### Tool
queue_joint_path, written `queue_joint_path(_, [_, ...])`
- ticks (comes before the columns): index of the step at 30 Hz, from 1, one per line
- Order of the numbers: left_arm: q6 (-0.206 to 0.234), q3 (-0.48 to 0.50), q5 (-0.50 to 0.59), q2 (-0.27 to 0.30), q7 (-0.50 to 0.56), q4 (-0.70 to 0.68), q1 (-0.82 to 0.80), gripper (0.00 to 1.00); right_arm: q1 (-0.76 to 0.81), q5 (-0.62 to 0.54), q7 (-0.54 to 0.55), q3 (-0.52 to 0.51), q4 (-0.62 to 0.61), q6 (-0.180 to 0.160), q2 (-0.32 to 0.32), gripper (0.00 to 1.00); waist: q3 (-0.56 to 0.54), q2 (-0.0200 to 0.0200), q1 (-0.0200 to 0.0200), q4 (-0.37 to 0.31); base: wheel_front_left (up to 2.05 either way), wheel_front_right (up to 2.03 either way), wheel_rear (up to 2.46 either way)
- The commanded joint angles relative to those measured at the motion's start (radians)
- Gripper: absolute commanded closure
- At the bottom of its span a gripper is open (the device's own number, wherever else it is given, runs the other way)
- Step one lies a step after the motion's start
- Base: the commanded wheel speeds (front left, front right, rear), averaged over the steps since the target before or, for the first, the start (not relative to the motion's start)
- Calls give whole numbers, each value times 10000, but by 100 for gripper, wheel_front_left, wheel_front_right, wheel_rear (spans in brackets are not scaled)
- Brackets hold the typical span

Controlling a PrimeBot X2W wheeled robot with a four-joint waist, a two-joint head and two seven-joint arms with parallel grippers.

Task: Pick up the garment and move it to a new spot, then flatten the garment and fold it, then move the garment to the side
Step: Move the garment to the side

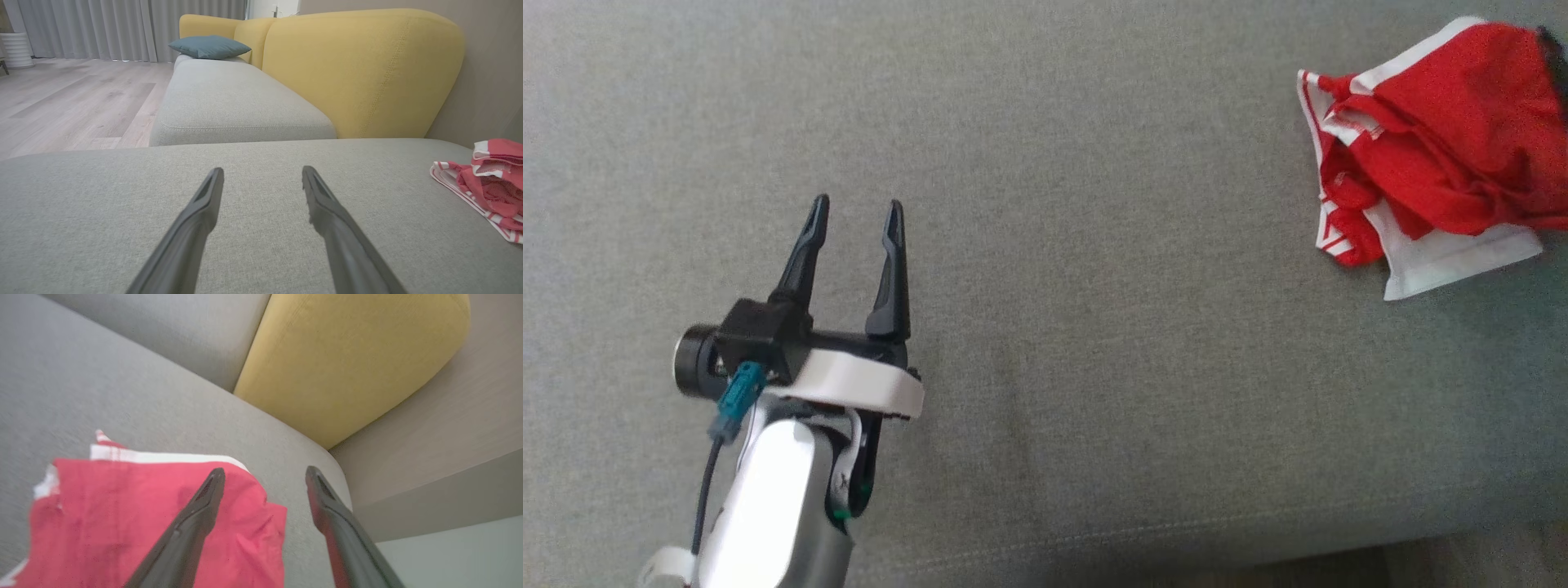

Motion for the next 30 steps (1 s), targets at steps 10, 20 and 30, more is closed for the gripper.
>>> queue_joint_path(10, [257, 506, -200, 77, -53, -479, 426, 0, 2140, 777, -2183, -2656, -1703, 35, 2865, 0, -1336, 0, 0, 199, 0, 0, 0])
queue_joint_path(20, [461, 620, -46, 77, -53, -796, 1199, 0, 5162, -1098, -3950, -4110, -3496, 35, 6006, 0, -2277, 0, 0, 429, 0, 0, 0])
queue_joint_path(30, [666, 264, 101, 77, -53, -779, 1829, 0, 6984, -1620, -4828, -4647, -3842, 35, 6737, 0, -2609, 0, 0, 687, 0, 0, 0])
